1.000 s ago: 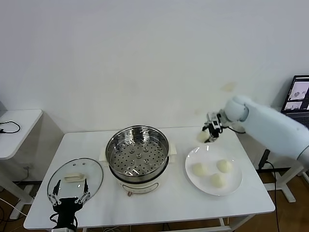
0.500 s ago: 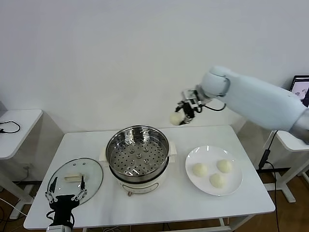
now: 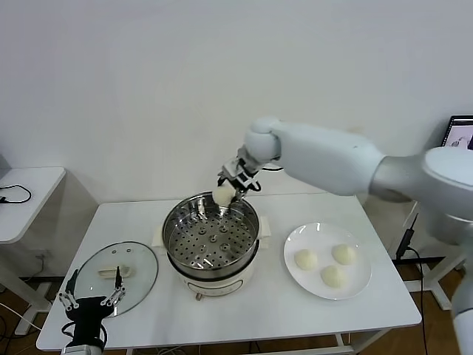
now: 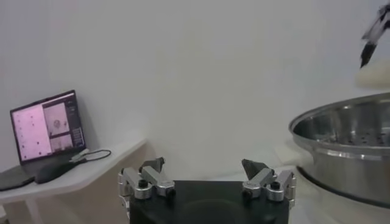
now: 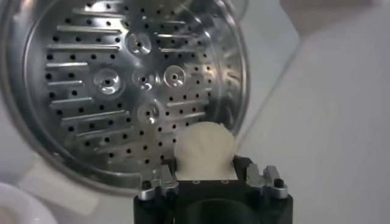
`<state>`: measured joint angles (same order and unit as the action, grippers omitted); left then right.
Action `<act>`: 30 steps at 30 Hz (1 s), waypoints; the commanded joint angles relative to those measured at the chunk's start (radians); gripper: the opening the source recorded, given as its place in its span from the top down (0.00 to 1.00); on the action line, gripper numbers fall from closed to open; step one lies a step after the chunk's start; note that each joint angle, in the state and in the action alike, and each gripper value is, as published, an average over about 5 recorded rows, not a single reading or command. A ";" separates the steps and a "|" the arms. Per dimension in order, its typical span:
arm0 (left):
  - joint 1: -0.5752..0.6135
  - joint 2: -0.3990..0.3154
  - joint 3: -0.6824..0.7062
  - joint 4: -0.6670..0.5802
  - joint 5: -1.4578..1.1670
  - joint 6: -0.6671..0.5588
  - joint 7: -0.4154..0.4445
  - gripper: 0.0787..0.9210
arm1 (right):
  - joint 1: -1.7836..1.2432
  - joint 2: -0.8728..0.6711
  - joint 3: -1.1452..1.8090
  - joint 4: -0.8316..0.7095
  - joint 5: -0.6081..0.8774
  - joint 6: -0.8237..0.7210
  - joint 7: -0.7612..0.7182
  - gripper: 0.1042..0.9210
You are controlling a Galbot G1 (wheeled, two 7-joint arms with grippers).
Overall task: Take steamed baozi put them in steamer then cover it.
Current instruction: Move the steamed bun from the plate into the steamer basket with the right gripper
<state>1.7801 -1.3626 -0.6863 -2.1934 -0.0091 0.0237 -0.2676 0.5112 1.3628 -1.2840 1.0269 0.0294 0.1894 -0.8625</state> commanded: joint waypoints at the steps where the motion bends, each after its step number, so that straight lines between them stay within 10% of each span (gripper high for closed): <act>1: -0.001 -0.001 -0.004 -0.001 0.000 0.000 0.000 0.12 | -0.047 0.084 -0.033 -0.078 -0.162 0.186 0.054 0.40; 20: -0.012 -0.001 -0.003 0.001 0.002 0.001 0.001 0.12 | -0.123 0.159 -0.012 -0.226 -0.342 0.345 0.137 0.38; 30: -0.007 -0.002 0.000 -0.014 0.002 0.001 0.001 0.12 | -0.091 0.159 -0.007 -0.226 -0.312 0.355 0.148 0.14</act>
<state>1.7748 -1.3647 -0.6864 -2.2091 -0.0074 0.0251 -0.2667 0.4267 1.5038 -1.2936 0.8307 -0.2558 0.5068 -0.7348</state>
